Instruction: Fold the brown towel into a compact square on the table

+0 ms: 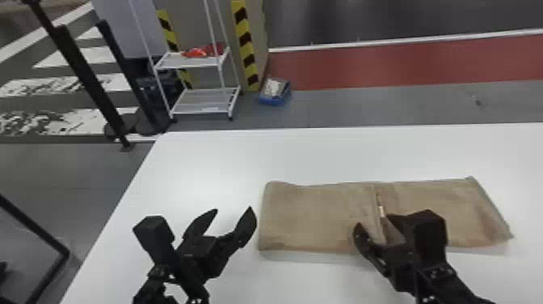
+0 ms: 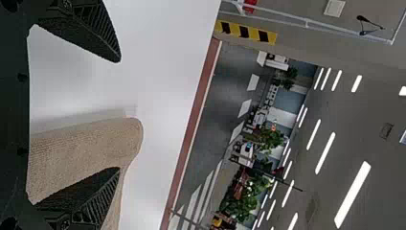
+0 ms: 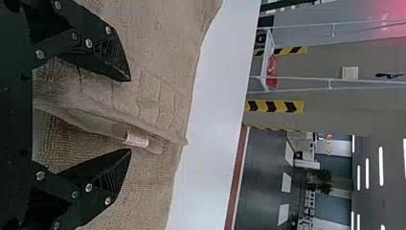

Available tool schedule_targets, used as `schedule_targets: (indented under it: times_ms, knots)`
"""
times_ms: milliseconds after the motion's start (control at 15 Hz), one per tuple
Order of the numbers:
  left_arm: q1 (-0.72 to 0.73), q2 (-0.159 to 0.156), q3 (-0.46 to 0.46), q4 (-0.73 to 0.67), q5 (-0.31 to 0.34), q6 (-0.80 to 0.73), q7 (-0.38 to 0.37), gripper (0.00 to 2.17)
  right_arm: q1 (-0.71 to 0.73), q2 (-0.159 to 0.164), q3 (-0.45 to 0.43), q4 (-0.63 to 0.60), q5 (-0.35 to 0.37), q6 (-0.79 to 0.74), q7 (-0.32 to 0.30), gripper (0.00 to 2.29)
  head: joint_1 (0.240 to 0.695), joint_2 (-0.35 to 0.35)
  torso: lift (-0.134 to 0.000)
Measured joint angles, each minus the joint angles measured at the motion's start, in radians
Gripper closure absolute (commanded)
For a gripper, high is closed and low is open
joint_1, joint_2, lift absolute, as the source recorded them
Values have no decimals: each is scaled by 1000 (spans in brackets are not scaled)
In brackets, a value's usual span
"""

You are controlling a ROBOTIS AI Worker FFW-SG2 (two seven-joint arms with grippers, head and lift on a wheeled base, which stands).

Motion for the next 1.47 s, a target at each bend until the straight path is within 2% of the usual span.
schedule_targets:
  times_ms: [1067, 1467]
  knots:
    - [-5, 0, 1, 18, 0, 3, -2, 76, -42, 0, 55, 31, 6, 1, 7, 427, 695, 245, -118]
    - [-10, 0, 7, 30, 8, 0, -8, 76, 57, -9, 13, -73, 7, -6, 32, 427, 695, 238, -118]
